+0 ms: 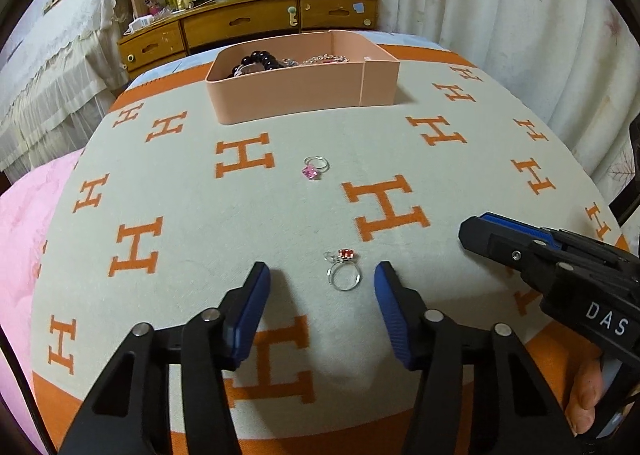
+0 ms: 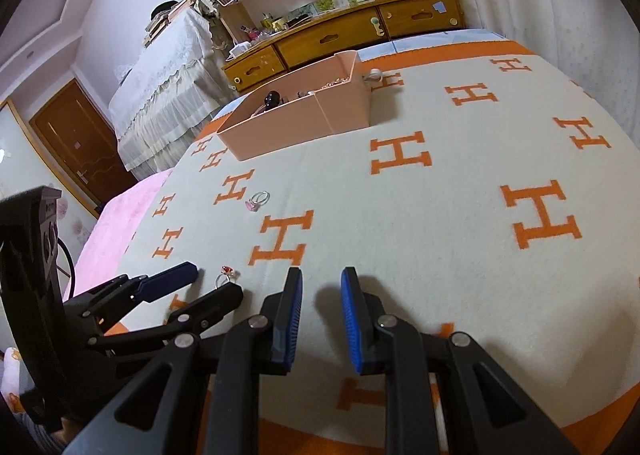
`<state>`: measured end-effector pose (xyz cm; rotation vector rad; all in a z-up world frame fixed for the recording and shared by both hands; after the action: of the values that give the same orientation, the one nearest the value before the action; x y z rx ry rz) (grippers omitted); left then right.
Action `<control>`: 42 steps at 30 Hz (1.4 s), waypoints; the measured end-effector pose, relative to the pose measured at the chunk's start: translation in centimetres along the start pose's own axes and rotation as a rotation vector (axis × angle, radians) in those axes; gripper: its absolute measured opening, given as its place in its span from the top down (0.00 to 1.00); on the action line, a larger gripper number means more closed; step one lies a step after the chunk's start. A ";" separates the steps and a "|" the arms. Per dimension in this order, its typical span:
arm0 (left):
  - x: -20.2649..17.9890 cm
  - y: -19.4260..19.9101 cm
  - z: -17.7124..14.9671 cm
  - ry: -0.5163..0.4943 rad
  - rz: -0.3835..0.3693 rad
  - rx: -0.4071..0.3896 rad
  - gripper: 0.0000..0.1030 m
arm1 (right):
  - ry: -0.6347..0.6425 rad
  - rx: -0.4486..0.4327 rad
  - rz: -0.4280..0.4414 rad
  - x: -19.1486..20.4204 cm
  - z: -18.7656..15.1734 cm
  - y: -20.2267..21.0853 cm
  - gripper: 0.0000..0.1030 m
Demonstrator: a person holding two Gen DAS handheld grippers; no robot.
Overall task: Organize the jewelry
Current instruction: 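Grasp the red-stone ring with the left tool while the right tool grasps the pink-stone ring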
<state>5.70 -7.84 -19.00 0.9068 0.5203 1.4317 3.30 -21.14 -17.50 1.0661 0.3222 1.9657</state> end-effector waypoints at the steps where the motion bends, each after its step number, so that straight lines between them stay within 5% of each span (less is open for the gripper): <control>1: -0.1 0.1 0.0 -0.004 0.000 -0.002 0.57 | -0.004 -0.001 0.004 0.0 0.0 0.0 0.80; 8: -0.5 0.4 0.0 -0.014 -0.014 -0.018 0.86 | -0.011 -0.003 0.012 -0.2 0.1 -0.1 0.80; 21: 1.9 0.0 -0.2 0.082 -0.026 -0.003 0.87 | 0.056 0.023 -0.040 1.0 0.1 -0.9 0.80; 26: 4.1 -0.5 -0.3 0.151 -0.037 0.020 0.87 | 0.101 0.059 -0.032 2.8 0.6 -2.6 0.43; 31: 6.4 -0.7 -0.6 0.206 -0.034 0.027 0.87 | 0.151 0.097 -0.070 4.4 1.7 -5.6 0.41; 34: 7.6 -0.8 -0.8 0.228 -0.035 0.030 0.86 | 0.141 0.134 -0.023 5.3 2.5 -7.2 0.43; 39: 9.4 -1.1 -1.2 0.271 -0.044 0.032 0.86 | 0.172 0.167 -0.124 6.1 3.7 -9.1 0.43; 42: 10.3 -1.3 -1.4 0.299 -0.060 0.038 0.86 | 0.188 0.173 -0.147 6.3 4.1 -9.8 0.51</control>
<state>6.62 2.62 -18.70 0.7034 0.7931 1.5151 10.36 -10.96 -17.06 0.9372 0.6644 1.9341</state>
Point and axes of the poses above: each gripper's, at about its wrist camera, not at the fingertips, and y roughly against the way its jaws point, x to its left, z to its top, the point moved 3 cm from there along -y, roughly the way its jaws point, and after that the axes turned 15 degrees about z, right-handed, at the moved point
